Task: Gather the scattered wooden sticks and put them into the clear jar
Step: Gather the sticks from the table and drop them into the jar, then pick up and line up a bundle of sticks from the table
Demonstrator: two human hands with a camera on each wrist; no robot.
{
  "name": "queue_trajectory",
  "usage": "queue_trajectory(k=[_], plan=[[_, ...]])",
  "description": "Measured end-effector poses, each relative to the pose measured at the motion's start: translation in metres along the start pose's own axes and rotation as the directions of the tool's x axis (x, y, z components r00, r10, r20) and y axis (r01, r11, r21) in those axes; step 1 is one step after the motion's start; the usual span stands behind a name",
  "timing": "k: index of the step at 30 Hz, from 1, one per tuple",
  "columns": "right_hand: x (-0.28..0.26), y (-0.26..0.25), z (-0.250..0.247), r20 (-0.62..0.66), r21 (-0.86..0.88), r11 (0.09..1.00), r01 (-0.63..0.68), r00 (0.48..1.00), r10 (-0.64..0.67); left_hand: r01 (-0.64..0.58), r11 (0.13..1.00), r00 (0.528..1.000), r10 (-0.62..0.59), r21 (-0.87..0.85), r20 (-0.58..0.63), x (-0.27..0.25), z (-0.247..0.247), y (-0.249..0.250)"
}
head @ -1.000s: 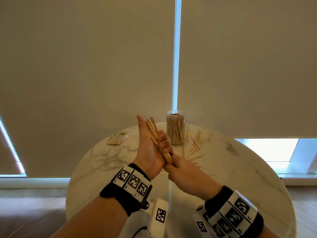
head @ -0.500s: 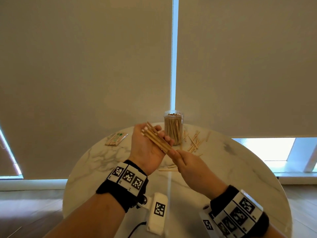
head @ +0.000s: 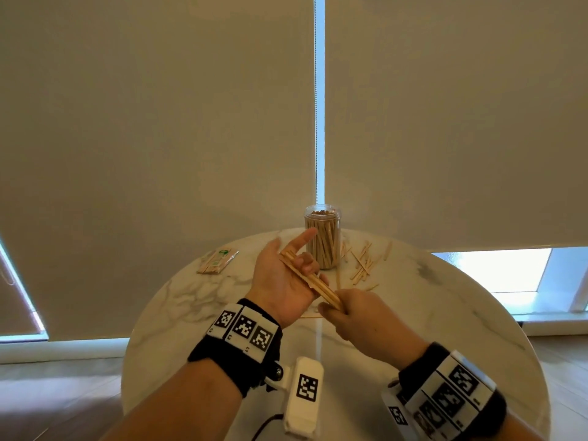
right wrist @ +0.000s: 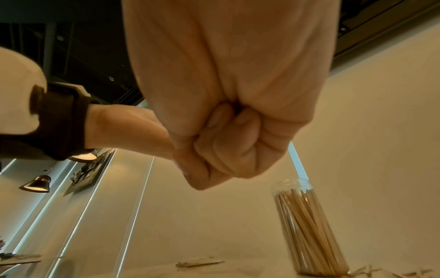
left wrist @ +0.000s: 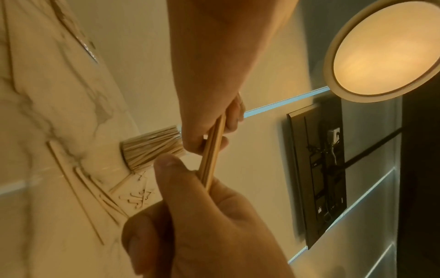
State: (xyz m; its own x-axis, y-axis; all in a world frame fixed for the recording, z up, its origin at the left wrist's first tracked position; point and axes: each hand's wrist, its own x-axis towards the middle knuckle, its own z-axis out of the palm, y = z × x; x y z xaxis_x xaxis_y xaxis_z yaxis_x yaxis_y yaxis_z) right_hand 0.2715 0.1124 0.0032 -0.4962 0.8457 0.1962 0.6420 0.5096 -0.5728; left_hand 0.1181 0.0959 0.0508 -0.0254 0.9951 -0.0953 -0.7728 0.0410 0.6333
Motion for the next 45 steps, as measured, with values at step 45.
queue_trajectory(k=[45], plan=[[0.332, -0.017, -0.116, 0.148, -0.896, 0.435, 0.084, 0.982, 0.116, -0.124, 0.295, 0.968, 0.247, 0.947, 0.05, 0.279, -0.025, 0.024]])
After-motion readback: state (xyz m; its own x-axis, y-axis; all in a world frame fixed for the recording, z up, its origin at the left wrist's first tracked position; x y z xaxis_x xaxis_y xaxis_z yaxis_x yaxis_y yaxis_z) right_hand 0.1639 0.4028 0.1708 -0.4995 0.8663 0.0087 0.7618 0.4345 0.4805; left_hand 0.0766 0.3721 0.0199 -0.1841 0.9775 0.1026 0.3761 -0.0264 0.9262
